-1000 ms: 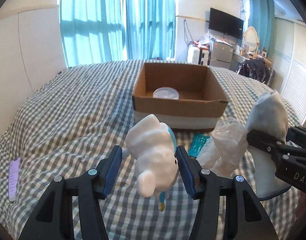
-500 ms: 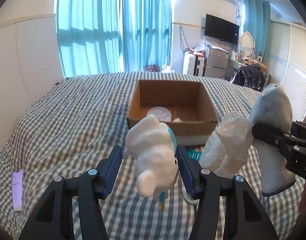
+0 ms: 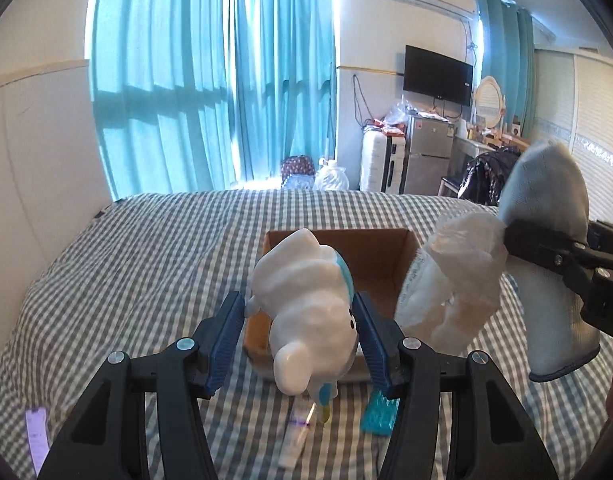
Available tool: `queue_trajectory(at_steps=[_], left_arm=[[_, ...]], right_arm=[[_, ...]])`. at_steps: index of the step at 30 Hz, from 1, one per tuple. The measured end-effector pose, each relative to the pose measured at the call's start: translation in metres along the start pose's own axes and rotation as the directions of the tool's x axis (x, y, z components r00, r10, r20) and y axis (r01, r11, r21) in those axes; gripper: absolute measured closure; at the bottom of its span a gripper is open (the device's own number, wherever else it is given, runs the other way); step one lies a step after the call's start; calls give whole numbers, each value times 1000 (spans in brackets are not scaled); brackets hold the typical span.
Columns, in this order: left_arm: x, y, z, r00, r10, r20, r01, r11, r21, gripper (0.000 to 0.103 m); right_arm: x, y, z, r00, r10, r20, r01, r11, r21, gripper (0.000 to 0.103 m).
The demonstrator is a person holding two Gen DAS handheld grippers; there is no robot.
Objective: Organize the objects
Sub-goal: 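Lift the plush toy and sock over the box and open both tools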
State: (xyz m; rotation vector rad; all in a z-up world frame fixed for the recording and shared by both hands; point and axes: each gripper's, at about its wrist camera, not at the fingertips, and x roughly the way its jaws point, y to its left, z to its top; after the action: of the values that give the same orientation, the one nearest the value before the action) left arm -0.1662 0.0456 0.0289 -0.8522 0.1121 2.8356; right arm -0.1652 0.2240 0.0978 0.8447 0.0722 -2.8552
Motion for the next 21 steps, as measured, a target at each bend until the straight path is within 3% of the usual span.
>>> queue_trajectory(at_steps=[10, 21], left_arm=[[87, -12, 11, 999, 5, -50, -3, 999, 49, 46], [155, -7, -1, 994, 10, -111, -7, 1000, 29, 46]], right_arm=[[103, -8, 21, 998, 8, -55, -9, 1000, -9, 56], [191, -21, -1, 990, 2, -138, -1, 1000, 5, 56]])
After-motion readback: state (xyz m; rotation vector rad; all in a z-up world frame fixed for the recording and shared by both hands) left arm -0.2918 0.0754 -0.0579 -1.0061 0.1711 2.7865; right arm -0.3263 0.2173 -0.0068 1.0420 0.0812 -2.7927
